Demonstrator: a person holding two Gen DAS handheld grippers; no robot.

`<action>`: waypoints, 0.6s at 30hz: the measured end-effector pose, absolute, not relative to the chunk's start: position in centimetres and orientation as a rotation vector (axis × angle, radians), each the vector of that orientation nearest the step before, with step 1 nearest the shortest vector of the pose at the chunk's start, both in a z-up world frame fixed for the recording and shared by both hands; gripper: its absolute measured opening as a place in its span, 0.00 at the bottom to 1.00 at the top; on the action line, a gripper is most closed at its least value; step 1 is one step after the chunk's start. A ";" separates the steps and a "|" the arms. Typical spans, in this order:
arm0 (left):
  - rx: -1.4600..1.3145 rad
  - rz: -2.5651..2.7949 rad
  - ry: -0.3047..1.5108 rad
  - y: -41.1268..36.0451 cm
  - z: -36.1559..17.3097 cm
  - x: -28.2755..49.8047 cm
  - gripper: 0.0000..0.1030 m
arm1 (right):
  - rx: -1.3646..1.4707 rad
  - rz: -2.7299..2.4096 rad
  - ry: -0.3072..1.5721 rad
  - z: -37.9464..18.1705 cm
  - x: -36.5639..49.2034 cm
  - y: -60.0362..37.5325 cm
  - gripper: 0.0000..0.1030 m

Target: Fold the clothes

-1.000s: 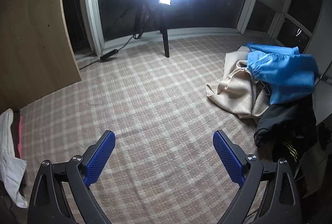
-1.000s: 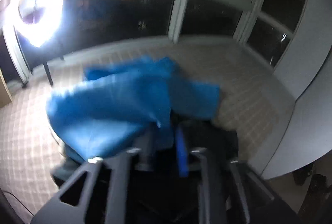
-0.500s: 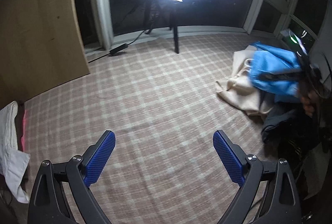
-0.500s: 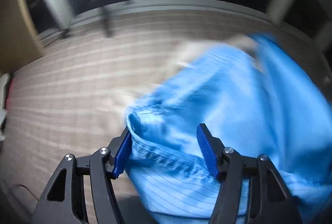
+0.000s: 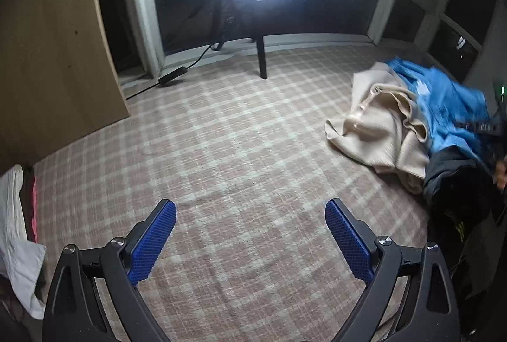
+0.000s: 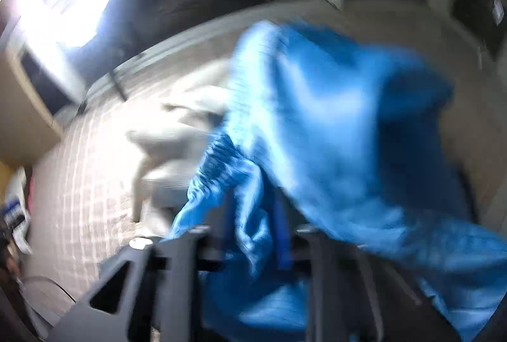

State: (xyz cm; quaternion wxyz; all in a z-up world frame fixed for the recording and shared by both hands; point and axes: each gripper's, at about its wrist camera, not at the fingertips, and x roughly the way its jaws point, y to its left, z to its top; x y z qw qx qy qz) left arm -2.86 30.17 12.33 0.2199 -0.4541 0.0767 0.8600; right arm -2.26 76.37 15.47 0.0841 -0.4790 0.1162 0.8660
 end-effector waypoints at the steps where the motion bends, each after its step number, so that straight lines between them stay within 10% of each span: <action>1: -1.257 2.377 0.212 30.2 12.3 -2.8 0.93 | -1.422 2.611 0.275 16.5 -2.9 74.9 0.68; 14: -1.329 2.458 0.119 26.4 11.9 -2.9 0.93 | -1.826 2.501 -0.449 8.5 -16.8 66.4 0.74; 18: -1.364 2.505 0.084 24.6 11.8 -3.3 0.93 | -1.779 2.646 -0.033 10.5 -17.2 68.8 0.17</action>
